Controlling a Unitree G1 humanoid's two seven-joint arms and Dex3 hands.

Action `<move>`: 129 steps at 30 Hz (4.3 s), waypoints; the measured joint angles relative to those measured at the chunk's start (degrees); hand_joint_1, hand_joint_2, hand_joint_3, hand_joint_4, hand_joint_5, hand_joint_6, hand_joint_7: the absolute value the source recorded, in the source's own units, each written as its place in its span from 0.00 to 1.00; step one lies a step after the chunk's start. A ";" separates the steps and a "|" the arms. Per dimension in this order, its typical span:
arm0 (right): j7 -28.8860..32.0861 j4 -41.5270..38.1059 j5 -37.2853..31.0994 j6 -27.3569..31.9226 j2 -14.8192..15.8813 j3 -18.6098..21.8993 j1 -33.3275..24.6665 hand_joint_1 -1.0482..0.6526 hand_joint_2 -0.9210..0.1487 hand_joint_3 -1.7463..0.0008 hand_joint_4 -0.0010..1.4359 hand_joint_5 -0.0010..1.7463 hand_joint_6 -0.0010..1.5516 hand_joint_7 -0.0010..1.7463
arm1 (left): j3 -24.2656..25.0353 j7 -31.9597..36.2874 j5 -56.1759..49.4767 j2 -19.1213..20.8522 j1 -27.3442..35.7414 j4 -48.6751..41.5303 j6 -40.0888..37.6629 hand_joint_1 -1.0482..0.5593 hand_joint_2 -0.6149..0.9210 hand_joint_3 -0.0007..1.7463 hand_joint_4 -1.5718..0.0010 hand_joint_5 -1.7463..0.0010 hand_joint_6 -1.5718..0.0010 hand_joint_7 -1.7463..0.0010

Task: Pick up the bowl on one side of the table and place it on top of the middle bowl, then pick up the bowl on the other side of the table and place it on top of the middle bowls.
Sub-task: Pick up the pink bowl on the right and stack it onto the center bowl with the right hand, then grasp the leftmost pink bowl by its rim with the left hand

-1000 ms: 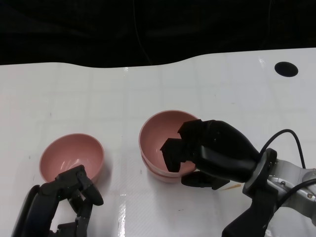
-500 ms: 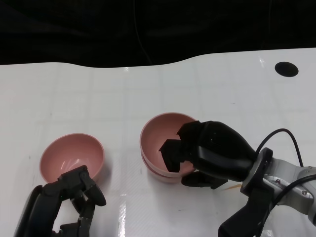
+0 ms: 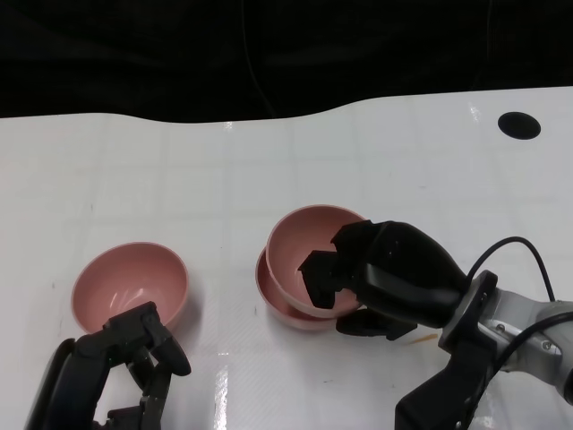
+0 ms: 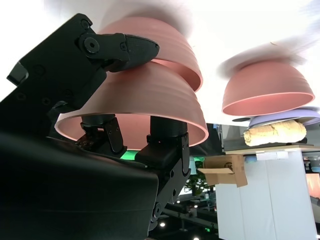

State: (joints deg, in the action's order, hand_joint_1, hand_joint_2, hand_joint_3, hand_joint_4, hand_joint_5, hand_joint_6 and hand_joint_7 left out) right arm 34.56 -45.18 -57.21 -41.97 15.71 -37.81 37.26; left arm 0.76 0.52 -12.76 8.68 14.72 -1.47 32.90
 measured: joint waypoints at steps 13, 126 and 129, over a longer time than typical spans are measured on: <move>1.61 -2.94 -0.34 1.19 -0.72 -2.57 1.07 0.51 0.27 0.58 0.63 1.00 0.39 1.00 | -0.01 0.00 -0.03 0.05 -0.06 -0.16 0.23 0.62 0.68 0.76 0.48 0.05 0.51 0.15; -13.04 28.36 14.99 0.12 12.70 20.23 -21.13 0.19 0.00 0.72 0.45 0.02 0.35 0.01 | -0.33 0.37 0.04 0.55 -1.02 -1.60 -0.53 0.62 0.68 0.75 0.50 0.05 0.52 0.15; -13.16 28.29 16.69 -0.81 12.69 21.48 -23.06 0.20 0.00 0.72 0.46 0.02 0.36 0.02 | -0.25 0.37 0.05 0.69 -1.03 -1.60 -0.57 0.62 0.68 0.75 0.49 0.05 0.52 0.15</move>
State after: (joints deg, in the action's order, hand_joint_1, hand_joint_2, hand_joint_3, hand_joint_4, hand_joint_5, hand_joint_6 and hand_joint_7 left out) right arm 21.40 -16.89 -40.52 -42.78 28.40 -16.34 14.20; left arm 0.50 0.89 -12.71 9.36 13.68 -3.07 32.33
